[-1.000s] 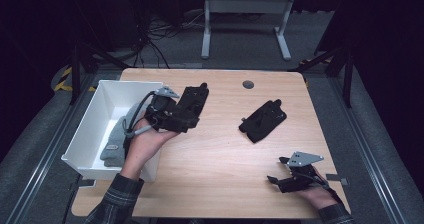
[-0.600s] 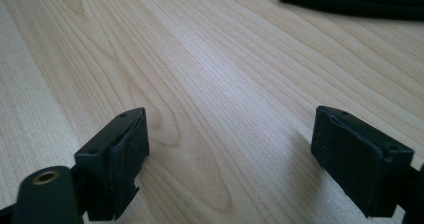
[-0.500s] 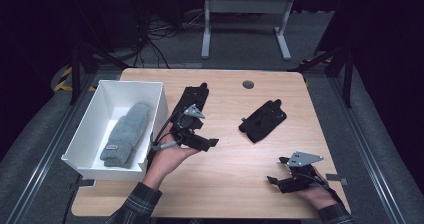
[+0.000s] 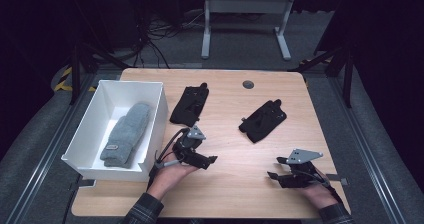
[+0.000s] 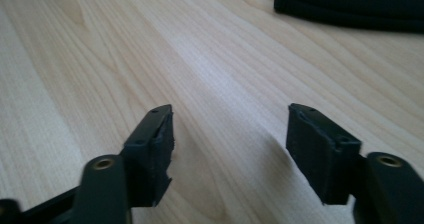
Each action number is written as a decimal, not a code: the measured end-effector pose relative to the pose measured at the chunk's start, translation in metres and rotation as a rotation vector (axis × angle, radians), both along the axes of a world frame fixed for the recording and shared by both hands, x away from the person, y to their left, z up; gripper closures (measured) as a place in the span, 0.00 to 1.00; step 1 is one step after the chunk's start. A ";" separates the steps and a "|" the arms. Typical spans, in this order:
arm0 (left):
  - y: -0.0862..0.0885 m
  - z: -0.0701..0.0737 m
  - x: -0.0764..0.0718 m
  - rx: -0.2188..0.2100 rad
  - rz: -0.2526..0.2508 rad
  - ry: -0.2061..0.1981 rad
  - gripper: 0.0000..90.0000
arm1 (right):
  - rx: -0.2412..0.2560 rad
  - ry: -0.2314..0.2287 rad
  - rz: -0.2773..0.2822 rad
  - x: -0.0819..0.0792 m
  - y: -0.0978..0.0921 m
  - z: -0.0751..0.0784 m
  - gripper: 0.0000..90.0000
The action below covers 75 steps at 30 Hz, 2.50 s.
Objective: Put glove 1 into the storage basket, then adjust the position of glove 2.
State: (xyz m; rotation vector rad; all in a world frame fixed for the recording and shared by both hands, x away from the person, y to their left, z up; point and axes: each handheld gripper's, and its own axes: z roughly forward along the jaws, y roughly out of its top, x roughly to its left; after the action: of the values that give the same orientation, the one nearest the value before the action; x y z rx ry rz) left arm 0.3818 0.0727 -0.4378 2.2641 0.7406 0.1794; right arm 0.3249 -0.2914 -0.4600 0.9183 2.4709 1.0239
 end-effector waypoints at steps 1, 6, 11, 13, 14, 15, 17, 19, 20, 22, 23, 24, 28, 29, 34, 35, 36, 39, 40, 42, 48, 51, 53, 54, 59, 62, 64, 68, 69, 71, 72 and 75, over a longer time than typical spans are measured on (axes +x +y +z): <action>0.001 -0.003 -0.001 0.017 0.006 -0.005 0.18 | 0.003 -0.001 -0.003 0.001 0.001 0.001 0.49; 0.006 -0.018 -0.004 0.039 0.017 0.000 0.18 | 0.013 -0.020 -0.025 0.011 0.005 0.009 0.72; 0.009 -0.026 -0.006 0.058 -0.005 0.022 0.17 | 0.023 -0.022 -0.058 0.023 0.008 0.014 0.94; 0.009 -0.028 -0.007 0.069 -0.005 0.024 0.16 | 0.028 -0.018 -0.063 0.028 0.009 0.016 1.00; 0.010 -0.029 -0.008 0.076 -0.003 0.023 0.14 | 0.028 -0.014 -0.067 0.032 0.010 0.017 1.00; 0.011 -0.029 -0.008 0.078 -0.006 0.010 0.14 | 0.028 -0.015 -0.073 0.035 0.010 0.018 1.00; 0.011 -0.030 -0.010 0.079 -0.010 0.004 0.13 | 0.036 -0.009 -0.079 0.042 0.011 0.019 1.00; 0.011 -0.032 -0.012 0.095 -0.029 -0.024 0.10 | 0.036 -0.012 -0.087 0.050 0.013 0.021 1.00; 0.011 -0.034 -0.013 0.090 -0.045 -0.024 0.07 | 0.037 -0.016 -0.090 0.052 0.014 0.022 1.00; 0.012 -0.037 -0.015 0.069 -0.041 -0.039 0.03 | 0.049 -0.021 -0.094 0.060 0.016 0.023 1.00; 0.013 -0.039 -0.015 0.054 -0.047 -0.049 0.03 | 0.048 -0.017 -0.098 0.063 0.017 0.024 1.00; 0.014 -0.040 -0.015 0.042 -0.047 -0.056 0.02 | 0.044 -0.019 -0.099 0.067 0.019 0.025 1.00; 0.014 -0.040 -0.015 0.043 -0.046 -0.055 0.01 | 0.037 -0.039 -0.117 0.083 0.024 0.027 1.00; 0.014 -0.040 -0.015 0.043 -0.046 -0.056 0.01 | 0.034 -0.044 -0.123 0.088 0.025 0.027 1.00; 0.014 -0.040 -0.015 0.044 -0.040 -0.055 0.00 | 0.051 -0.045 -0.133 0.112 0.030 0.026 1.00; 0.014 -0.040 -0.015 0.045 -0.039 -0.056 0.00 | 0.048 -0.047 -0.137 0.117 0.032 0.025 1.00; 0.014 -0.040 -0.015 0.045 -0.035 -0.055 0.00 | 0.045 -0.051 -0.143 0.121 0.034 0.024 1.00; 0.015 -0.040 -0.016 0.048 -0.019 -0.052 0.00 | 0.050 -0.056 -0.158 0.132 0.038 0.022 1.00; 0.015 -0.040 -0.016 0.048 -0.017 -0.054 0.00 | 0.050 -0.054 -0.163 0.135 0.039 0.021 1.00; 0.015 -0.040 -0.015 0.047 -0.019 -0.056 0.01 | 0.045 -0.054 -0.171 0.141 0.041 0.018 1.00; 0.015 -0.040 -0.016 0.047 -0.016 -0.054 0.01 | 0.043 -0.019 -0.184 0.154 0.039 0.004 1.00; 0.015 -0.040 -0.016 0.047 -0.016 -0.055 0.01 | 0.045 -0.013 -0.183 0.154 0.037 0.004 1.00; 0.015 -0.040 -0.016 0.047 -0.015 -0.056 0.01 | 0.037 -0.012 -0.177 0.151 0.038 0.004 1.00; 0.015 -0.040 -0.016 0.045 -0.014 -0.055 0.01 | 0.035 -0.010 -0.175 0.150 0.038 0.004 1.00; 0.016 -0.040 -0.016 0.045 -0.016 -0.054 0.01 | 0.034 0.009 -0.154 0.141 0.034 0.005 1.00; 0.016 -0.040 -0.016 0.045 -0.016 -0.054 0.01 | 0.035 0.004 -0.144 0.133 0.032 0.005 1.00; 0.015 -0.040 -0.016 0.042 -0.015 -0.054 0.01 | 0.032 0.013 -0.132 0.129 0.030 0.006 1.00; 0.016 -0.040 -0.016 0.045 -0.020 -0.055 0.01 | 0.025 0.023 -0.110 0.120 0.029 0.006 1.00; 0.016 -0.040 -0.016 0.042 -0.018 -0.055 0.01 | 0.020 0.026 -0.104 0.118 0.028 0.007 1.00; 0.016 -0.040 -0.016 0.042 -0.020 -0.054 0.01 | 0.010 0.029 -0.096 0.112 0.027 0.008 1.00; 0.016 -0.040 -0.016 0.042 -0.021 -0.054 0.01 | 0.008 0.031 -0.090 0.110 0.027 0.008 1.00; 0.016 -0.040 -0.016 0.042 -0.021 -0.054 0.01 | 0.000 0.039 -0.081 0.103 0.026 0.009 1.00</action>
State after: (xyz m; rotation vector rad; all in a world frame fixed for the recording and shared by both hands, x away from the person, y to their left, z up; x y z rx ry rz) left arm 0.3653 0.0885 -0.4780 2.2965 0.6907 0.2473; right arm 0.4275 -0.2652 -0.4514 1.0387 2.4430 0.9885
